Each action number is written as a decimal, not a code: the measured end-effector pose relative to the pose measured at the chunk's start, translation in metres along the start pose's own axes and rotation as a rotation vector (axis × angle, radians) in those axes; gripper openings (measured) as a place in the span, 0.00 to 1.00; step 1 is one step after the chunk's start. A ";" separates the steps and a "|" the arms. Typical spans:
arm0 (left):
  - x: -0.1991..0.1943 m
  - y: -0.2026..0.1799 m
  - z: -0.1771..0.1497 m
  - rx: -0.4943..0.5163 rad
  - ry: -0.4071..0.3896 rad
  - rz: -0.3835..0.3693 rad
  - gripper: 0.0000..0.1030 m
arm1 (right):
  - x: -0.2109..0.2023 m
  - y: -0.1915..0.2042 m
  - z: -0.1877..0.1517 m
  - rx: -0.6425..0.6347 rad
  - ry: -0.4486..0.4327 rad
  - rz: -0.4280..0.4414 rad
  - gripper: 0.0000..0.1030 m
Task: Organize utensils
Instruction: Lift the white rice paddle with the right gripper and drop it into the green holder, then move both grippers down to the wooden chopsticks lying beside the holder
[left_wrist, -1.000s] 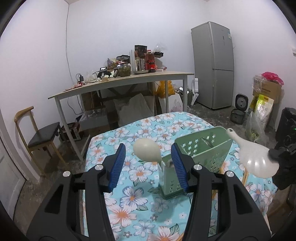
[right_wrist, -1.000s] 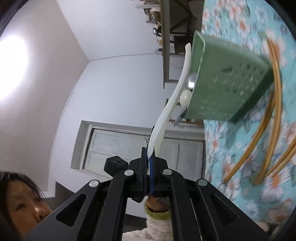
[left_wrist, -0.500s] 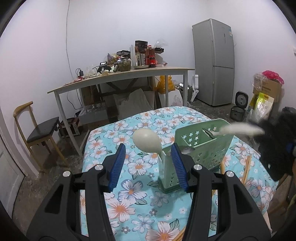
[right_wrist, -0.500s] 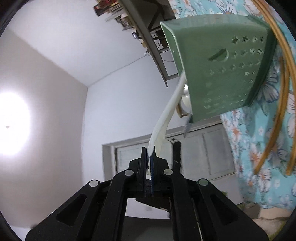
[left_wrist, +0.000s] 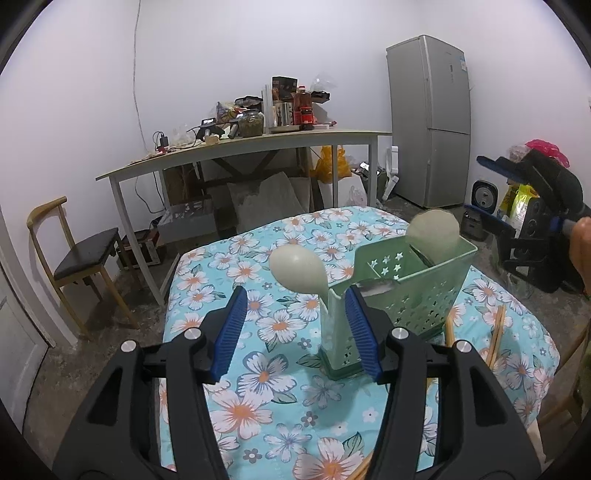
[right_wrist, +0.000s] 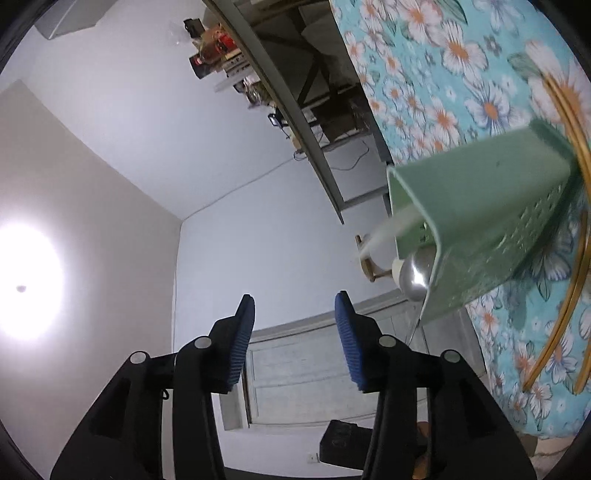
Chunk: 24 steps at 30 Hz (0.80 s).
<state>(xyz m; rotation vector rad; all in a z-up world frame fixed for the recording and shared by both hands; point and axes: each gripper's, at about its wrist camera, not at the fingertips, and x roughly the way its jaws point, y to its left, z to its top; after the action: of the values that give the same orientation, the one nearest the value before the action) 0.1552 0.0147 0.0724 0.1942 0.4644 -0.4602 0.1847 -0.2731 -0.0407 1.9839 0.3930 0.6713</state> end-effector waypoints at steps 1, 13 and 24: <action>0.001 0.001 -0.001 -0.003 0.003 0.000 0.51 | -0.003 0.002 0.001 -0.004 -0.011 0.000 0.46; -0.007 0.003 -0.007 -0.031 -0.010 -0.012 0.57 | -0.038 0.038 -0.015 -0.258 0.011 -0.041 0.53; -0.023 -0.005 -0.027 -0.027 -0.018 -0.060 0.65 | -0.106 0.025 -0.048 -0.564 -0.053 -0.463 0.53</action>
<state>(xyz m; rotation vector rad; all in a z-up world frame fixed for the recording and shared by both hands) 0.1244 0.0267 0.0589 0.1504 0.4600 -0.5139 0.0713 -0.3076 -0.0317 1.3098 0.5402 0.3752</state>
